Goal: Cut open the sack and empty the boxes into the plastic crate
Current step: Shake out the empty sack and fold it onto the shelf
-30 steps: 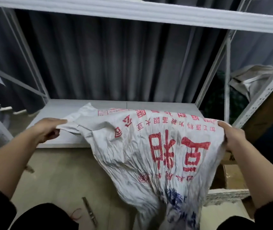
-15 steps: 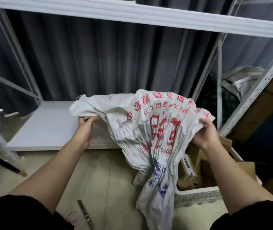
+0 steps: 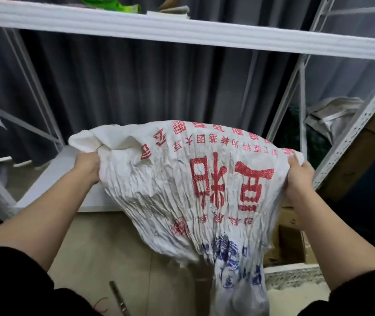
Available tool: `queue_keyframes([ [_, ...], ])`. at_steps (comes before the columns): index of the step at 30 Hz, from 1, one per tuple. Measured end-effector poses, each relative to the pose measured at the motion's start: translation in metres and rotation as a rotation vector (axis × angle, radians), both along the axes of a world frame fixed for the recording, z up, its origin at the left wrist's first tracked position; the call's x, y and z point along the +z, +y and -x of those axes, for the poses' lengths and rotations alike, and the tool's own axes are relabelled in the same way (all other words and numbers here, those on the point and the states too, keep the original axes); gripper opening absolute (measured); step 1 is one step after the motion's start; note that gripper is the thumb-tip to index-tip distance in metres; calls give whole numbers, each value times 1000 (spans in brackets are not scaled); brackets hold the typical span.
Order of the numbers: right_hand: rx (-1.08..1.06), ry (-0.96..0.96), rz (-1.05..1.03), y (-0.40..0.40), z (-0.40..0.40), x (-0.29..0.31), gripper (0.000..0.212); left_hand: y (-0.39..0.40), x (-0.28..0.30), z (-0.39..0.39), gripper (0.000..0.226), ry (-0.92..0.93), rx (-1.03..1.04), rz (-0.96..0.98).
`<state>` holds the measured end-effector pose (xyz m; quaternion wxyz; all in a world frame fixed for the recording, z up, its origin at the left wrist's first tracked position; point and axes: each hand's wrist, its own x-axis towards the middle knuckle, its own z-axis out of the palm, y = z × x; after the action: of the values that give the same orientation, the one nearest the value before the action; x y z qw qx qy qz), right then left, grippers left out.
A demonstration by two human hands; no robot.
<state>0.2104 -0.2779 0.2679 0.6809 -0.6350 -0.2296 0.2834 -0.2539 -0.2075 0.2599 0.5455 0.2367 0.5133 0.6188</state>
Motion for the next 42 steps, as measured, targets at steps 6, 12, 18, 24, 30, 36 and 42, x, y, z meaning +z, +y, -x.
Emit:
queue_keyframes([
  [6, -23, -47, 84, -4, -13, -8, 14, -10, 0, 21, 49, 279, 16, -33],
  [12, 26, 99, 189, 3, -10, -24, 12, -26, -5, -37, 38, -21, 409, -8],
  [18, 90, 431, 299, 15, -19, -25, 21, -29, -18, -63, 46, 250, 57, 68],
  [24, 280, 543, 187, 4, 7, -8, 32, -4, -62, -65, 124, 377, -133, 329],
  [30, 168, 439, 155, -2, 11, -3, 32, -35, -8, -81, 50, 590, -470, 434],
  [36, -23, 102, 159, -3, -31, 5, 48, -45, 30, 4, 22, 1050, -646, 649],
  [42, -70, -145, 283, -1, -27, 7, 53, -21, 34, 27, 27, 601, -76, 210],
])
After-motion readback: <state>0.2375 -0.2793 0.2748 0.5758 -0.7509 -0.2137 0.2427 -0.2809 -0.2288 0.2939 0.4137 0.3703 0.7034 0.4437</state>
